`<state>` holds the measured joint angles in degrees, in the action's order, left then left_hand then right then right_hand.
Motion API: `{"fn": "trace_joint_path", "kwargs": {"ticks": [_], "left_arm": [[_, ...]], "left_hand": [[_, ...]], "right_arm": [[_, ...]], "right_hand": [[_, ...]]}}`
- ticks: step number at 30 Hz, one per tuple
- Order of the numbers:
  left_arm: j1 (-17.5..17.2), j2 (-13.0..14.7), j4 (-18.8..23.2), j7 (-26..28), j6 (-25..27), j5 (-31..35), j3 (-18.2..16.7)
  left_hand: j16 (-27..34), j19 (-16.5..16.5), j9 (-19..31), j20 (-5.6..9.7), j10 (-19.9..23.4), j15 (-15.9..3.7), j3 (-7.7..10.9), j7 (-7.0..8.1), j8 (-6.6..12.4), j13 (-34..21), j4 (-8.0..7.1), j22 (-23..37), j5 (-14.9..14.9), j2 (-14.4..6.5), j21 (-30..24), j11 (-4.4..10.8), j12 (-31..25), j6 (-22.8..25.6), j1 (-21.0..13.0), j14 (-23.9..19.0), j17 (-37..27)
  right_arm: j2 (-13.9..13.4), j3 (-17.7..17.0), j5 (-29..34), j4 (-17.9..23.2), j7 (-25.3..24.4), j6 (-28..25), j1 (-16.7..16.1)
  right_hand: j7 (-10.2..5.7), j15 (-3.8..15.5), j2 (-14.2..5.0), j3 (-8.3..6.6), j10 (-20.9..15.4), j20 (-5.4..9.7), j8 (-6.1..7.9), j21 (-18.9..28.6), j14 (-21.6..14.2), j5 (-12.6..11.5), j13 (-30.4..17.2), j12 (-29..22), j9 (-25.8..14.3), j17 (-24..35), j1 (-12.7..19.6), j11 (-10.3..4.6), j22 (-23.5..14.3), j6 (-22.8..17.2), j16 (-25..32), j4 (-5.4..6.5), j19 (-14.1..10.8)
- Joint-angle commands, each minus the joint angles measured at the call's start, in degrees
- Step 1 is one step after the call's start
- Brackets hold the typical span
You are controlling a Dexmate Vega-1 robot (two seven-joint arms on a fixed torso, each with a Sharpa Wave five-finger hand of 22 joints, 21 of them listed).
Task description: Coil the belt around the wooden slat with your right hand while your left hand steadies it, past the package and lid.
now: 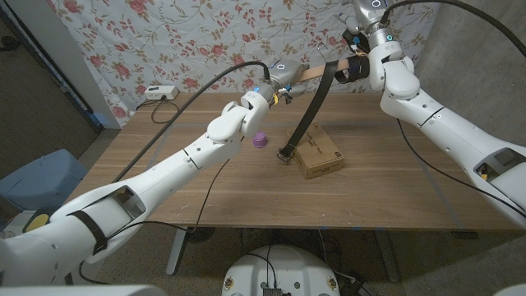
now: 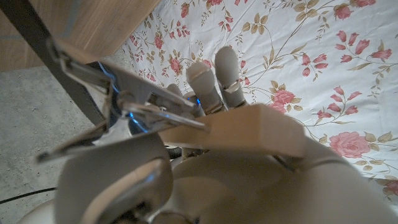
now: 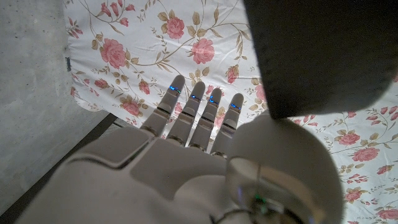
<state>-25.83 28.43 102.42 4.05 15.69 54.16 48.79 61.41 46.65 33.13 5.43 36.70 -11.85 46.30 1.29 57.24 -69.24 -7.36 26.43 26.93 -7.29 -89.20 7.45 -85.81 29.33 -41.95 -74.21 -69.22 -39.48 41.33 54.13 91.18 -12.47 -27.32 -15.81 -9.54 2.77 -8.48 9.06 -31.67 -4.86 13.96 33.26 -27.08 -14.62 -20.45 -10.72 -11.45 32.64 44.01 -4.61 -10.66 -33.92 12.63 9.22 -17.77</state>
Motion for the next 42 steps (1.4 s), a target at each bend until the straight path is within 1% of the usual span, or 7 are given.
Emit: {"fn": "trace_joint_path", "kwargs": {"ticks": [1,3,5,9,21,33,42], "left_arm": [[-0.2,0.1,0.6,-1.5,1.1,-0.7,-0.1],[-0.3,0.2,1.0,-2.6,1.5,-0.9,-0.1],[-0.5,0.2,1.2,-3.1,1.8,-1.1,-0.2],[-0.9,0.2,1.6,-4.9,2.5,-3.0,-0.8],[-1.1,0.5,3.0,-11.4,4.5,-11.6,-2.8],[-0.9,2.9,6.9,-18.1,10.6,-15.3,-2.3],[0.5,5.5,10.4,-26.5,16.8,-15.4,-0.2]], "left_hand": [[0.0,-0.1,0.0,3.86,0.3,-0.09,1.50,-0.05,0.58,-0.2,-1.73,0.2,0.3,-1.6,-0.1,0.48,0.1,0.5,1.2,0.0,-0.1],[0.2,0.0,0.0,3.89,0.1,-0.11,1.52,-0.02,0.64,-0.5,-1.71,0.0,0.4,-1.6,-0.1,0.42,-0.1,0.6,1.1,-0.1,-0.3],[-0.1,-0.1,-0.1,3.83,0.1,-0.10,1.51,-0.11,0.65,-0.6,-1.72,0.2,0.3,-1.7,-0.1,0.50,-0.2,0.6,1.1,0.0,0.0],[0.2,0.0,-0.2,3.90,0.1,-0.11,1.53,-0.05,0.74,-0.5,-1.70,0.0,0.4,-1.6,0.0,0.49,-0.2,0.6,1.1,-0.1,-0.4],[0.0,0.1,-0.3,3.88,0.2,-0.12,1.54,-0.17,1.10,-0.4,-1.62,-0.2,0.3,-1.7,0.0,0.29,-0.2,0.6,1.0,0.0,0.0],[-0.1,0.1,-0.3,3.93,0.0,-0.15,1.58,-0.32,1.26,-0.6,-1.56,-0.2,0.3,-1.8,-0.1,0.26,-0.3,0.3,0.9,0.0,0.0],[-0.2,0.1,-0.4,4.06,0.2,-0.18,1.61,-0.41,1.35,-0.4,-1.45,-0.3,0.2,-2.0,-0.1,0.16,-0.1,0.0,0.8,-0.2,0.1]], "right_arm": [[2.6,-0.1,-1.8,-0.8,2.7,-1.9,2.4],[2.9,-1.5,-4.2,-0.8,1.5,-1.1,2.0],[3.0,-2.7,-6.7,-0.8,-0.2,0.4,1.6],[2.3,-3.7,-9.0,-0.2,-2.7,2.3,1.0],[-0.8,-7.9,-15.8,3.7,-4.3,5.5,-1.8],[-6.7,-19.2,-28.9,12.6,-3.2,8.0,-9.6],[-8.9,-26.0,-33.5,17.6,-7.7,7.9,-15.7]], "right_hand": [[-0.15,6.36,-3.06,-1.11,1.0,0.20,-0.39,-0.3,0.8,-0.4,0.1,0.0,-0.3,0.1,-0.6,-0.20,0.0,0.3,-0.1,0.40,0.2],[-0.36,6.91,-4.18,-2.52,1.4,1.46,-0.59,-0.6,1.2,-0.5,0.2,-0.2,-0.4,0.5,-2.3,-0.61,-0.1,0.2,0.1,1.30,0.9],[0.16,6.64,-4.34,-5.01,1.2,2.10,-0.74,-0.7,1.4,-0.8,0.4,-0.7,-0.6,1.0,-5.0,-0.22,-0.4,-0.2,0.6,1.94,1.3],[1.13,6.18,-4.17,-6.58,0.9,1.96,-0.92,-0.4,1.3,-0.9,0.5,-1.0,-0.6,1.1,-7.3,0.84,-0.6,-0.4,0.9,2.10,0.9],[1.91,5.63,-3.82,-8.23,0.5,1.31,-1.09,-0.1,1.1,-0.8,0.6,-1.3,-0.7,1.0,-10.7,1.48,-0.6,-0.7,1.1,1.96,0.3],[2.40,5.36,-3.47,-9.97,1.5,1.34,-1.56,-0.3,1.9,-0.5,0.9,-1.0,-0.7,0.8,-14.1,1.94,-0.5,-0.3,0.8,1.65,0.7],[3.10,5.07,-3.33,-11.20,1.7,1.14,-1.52,-0.5,2.1,-0.3,1.0,-1.1,-0.6,0.5,-15.9,2.25,-0.4,-0.7,0.7,1.43,0.8]]}}
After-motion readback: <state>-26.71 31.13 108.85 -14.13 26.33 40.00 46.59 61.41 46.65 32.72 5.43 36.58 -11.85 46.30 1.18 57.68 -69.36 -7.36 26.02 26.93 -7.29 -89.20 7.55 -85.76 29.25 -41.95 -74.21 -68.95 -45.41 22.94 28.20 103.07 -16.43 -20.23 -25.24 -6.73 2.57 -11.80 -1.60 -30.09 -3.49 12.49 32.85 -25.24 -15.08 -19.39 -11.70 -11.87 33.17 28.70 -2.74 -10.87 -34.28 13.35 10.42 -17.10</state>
